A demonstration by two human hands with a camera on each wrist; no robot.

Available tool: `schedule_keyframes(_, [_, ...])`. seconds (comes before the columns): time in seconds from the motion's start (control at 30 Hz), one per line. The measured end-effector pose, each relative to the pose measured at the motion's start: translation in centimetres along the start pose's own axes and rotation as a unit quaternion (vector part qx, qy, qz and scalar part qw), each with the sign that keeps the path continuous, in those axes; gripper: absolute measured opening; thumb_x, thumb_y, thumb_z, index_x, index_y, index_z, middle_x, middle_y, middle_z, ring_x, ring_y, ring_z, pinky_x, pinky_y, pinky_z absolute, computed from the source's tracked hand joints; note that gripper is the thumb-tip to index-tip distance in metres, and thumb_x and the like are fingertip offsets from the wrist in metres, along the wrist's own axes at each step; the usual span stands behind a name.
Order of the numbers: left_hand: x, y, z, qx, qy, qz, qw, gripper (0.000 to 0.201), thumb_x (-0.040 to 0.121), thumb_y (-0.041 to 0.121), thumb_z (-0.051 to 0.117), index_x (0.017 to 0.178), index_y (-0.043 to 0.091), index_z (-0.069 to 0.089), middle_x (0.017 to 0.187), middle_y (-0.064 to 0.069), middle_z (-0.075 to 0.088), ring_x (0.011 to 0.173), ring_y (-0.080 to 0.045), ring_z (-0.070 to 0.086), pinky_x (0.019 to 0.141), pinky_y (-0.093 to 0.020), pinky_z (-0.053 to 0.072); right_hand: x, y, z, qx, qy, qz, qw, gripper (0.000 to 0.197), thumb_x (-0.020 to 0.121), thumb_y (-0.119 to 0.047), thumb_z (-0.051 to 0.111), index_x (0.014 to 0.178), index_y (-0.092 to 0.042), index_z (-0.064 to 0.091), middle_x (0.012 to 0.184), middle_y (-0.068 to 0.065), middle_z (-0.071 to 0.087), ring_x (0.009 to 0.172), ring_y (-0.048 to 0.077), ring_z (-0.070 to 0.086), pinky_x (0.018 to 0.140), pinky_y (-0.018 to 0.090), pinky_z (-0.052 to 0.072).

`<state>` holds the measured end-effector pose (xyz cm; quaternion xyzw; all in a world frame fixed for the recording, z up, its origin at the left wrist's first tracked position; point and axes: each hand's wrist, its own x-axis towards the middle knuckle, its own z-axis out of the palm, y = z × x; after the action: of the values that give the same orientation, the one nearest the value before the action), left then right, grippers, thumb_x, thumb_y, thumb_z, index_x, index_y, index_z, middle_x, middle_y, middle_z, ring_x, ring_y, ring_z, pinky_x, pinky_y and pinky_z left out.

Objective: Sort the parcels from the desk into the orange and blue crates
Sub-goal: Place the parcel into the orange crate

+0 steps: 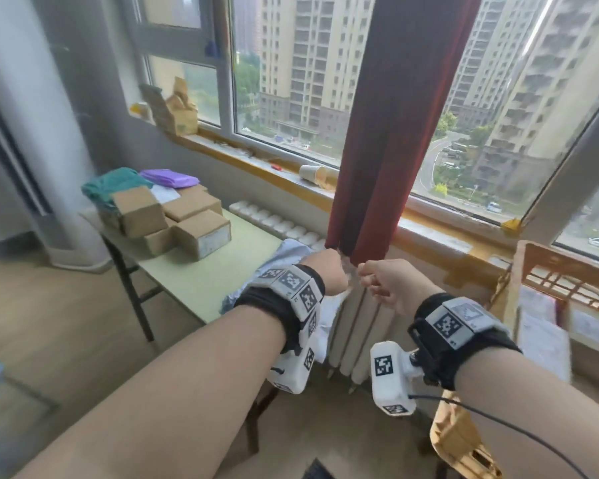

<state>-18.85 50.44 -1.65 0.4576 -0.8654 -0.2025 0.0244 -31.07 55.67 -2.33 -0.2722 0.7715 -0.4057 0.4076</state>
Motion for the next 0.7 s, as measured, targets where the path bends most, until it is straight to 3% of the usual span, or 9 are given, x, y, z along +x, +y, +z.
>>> schedule_keyframes(0.1, [-2.1, -4.9, -1.0, -0.016, 0.035, -0.029, 0.999, 0.035, 0.097, 0.014, 0.047, 0.129, 0.005, 0.056, 0.133, -0.01, 0.057, 0.121, -0.026, 0.054, 0.097, -0.03, 0.042, -0.4, -0.8, 5.0, -0.003, -0.036, -0.004, 0.999, 0.007, 0.093, -0.014, 0.061, 0.094, -0.007, 0.063, 0.067, 0.004, 0.058, 0.047, 0.011, 0.045, 0.044, 0.02, 0.038])
schedule_keyframes(0.23, [-4.6, -11.7, -1.8, -0.057, 0.053, -0.112, 0.991, 0.035, 0.095, 0.012, 0.046, 0.128, 0.007, 0.056, 0.13, -0.011, 0.058, 0.117, -0.027, 0.056, 0.094, -0.032, 0.046, -0.9, -1.4, 11.3, -0.013, -0.087, -0.002, 0.996, 0.01, 0.094, -0.015, 0.06, 0.087, -0.009, 0.064, 0.066, 0.005, 0.059, 0.046, 0.012, 0.049, 0.043, 0.02, 0.04])
schedule_keyframes(0.37, [-6.5, -17.2, -2.3, -0.085, 0.06, -0.178, 0.979, 0.033, 0.092, 0.012, 0.051, 0.124, 0.009, 0.058, 0.128, -0.01, 0.059, 0.116, -0.029, 0.056, 0.094, -0.033, 0.045, -1.5, -1.9, 16.3, -0.027, -0.134, -0.013, 0.991, 0.009, 0.095, -0.014, 0.059, 0.091, -0.008, 0.063, 0.073, 0.007, 0.059, 0.056, 0.015, 0.053, 0.053, 0.025, 0.045])
schedule_keyframes(0.7, [-6.9, -27.6, -4.0, -0.096, 0.097, -0.251, 0.958, 0.037, 0.092, 0.014, 0.049, 0.129, 0.009, 0.055, 0.134, -0.01, 0.056, 0.125, -0.029, 0.05, 0.099, -0.032, 0.041, -0.3, -5.6, 27.2, -0.055, -0.201, -0.041, 0.977, 0.01, 0.096, -0.013, 0.059, 0.094, -0.005, 0.066, 0.073, 0.009, 0.061, 0.058, 0.017, 0.055, 0.055, 0.025, 0.048])
